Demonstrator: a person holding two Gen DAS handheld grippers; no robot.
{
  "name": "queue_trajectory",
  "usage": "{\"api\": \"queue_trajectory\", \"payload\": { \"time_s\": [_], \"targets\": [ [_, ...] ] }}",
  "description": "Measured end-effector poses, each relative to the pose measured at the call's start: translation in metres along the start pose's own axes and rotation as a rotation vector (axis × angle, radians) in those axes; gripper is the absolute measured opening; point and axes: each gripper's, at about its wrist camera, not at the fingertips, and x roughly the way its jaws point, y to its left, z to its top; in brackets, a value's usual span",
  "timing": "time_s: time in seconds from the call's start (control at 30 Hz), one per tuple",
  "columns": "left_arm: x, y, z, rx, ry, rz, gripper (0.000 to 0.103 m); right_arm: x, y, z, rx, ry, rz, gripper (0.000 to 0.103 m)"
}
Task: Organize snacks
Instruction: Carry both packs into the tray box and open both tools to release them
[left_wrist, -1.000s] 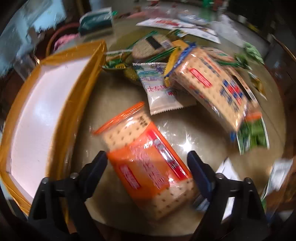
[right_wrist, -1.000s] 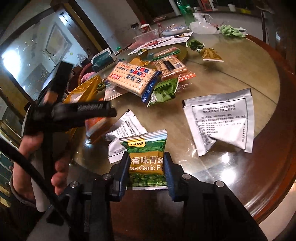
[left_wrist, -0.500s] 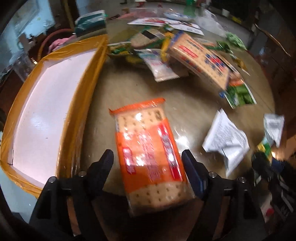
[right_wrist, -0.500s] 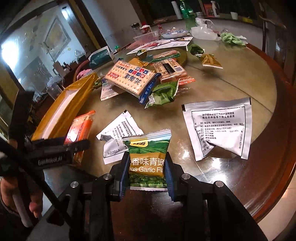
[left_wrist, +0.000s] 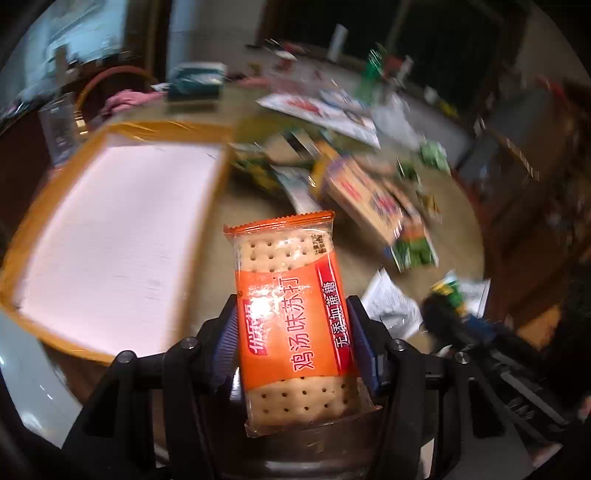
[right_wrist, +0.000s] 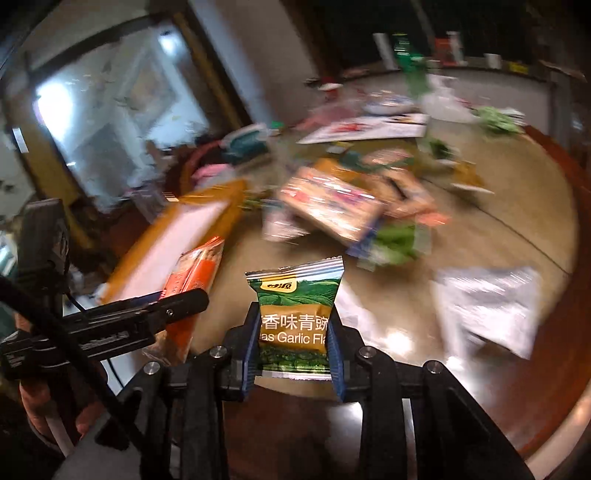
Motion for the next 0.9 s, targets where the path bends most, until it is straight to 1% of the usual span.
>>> {"api": "queue_trajectory", "payload": {
  "time_s": [0.03, 0.07, 0.17, 0.23, 0.3, 0.4, 0.53, 0.57, 0.63, 0.7, 0.8, 0.83, 0.87, 0.9],
  "targets": [
    [-0.009, 0.012, 0.005, -0.023, -0.02, 0.015, 0.057, 0.007, 0.012, 0.004, -0.027, 0.007, 0.04, 0.031],
    [-0.016, 0.025, 0.009, -0.039, -0.036, 0.049, 0.057, 0.017, 0.026, 0.008, -0.063, 0.023, 0.092, 0.031],
    [-0.028, 0.066, 0.018, -0.1, -0.077, 0.134, 0.057, 0.05, 0.06, 0.016, -0.129, 0.087, 0.182, 0.031],
    [-0.029, 0.093, 0.022, -0.134, -0.078, 0.179, 0.057, 0.073, 0.079, 0.022, -0.159, 0.125, 0.235, 0.031],
    [-0.027, 0.119, 0.024, -0.169, -0.073, 0.223, 0.057, 0.099, 0.103, 0.029, -0.197, 0.156, 0.252, 0.031],
    [-0.016, 0.145, 0.028, -0.184, -0.049, 0.232, 0.057, 0.133, 0.133, 0.035, -0.253, 0.198, 0.282, 0.031],
    [-0.002, 0.164, 0.029, -0.203, -0.042, 0.249, 0.057, 0.161, 0.154, 0.029, -0.313, 0.246, 0.241, 0.032],
    [0.002, 0.167, 0.03, -0.199, -0.03, 0.249, 0.057, 0.169, 0.156, 0.027, -0.323, 0.262, 0.213, 0.032],
    [0.011, 0.171, 0.029, -0.194, -0.005, 0.264, 0.057, 0.174, 0.158, 0.02, -0.34, 0.279, 0.169, 0.032],
    [0.014, 0.17, 0.027, -0.176, 0.005, 0.282, 0.057, 0.176, 0.161, 0.015, -0.358, 0.288, 0.167, 0.033],
    [0.02, 0.169, 0.026, -0.158, 0.022, 0.304, 0.057, 0.175, 0.164, 0.008, -0.398, 0.273, 0.129, 0.034],
    [0.02, 0.17, 0.026, -0.16, 0.02, 0.303, 0.059, 0.173, 0.166, 0.007, -0.411, 0.272, 0.125, 0.037],
    [0.019, 0.171, 0.025, -0.168, 0.019, 0.312, 0.066, 0.175, 0.168, 0.007, -0.415, 0.275, 0.132, 0.044],
    [0.017, 0.171, 0.025, -0.176, 0.018, 0.324, 0.071, 0.172, 0.168, 0.008, -0.41, 0.273, 0.142, 0.048]
  ]
}}
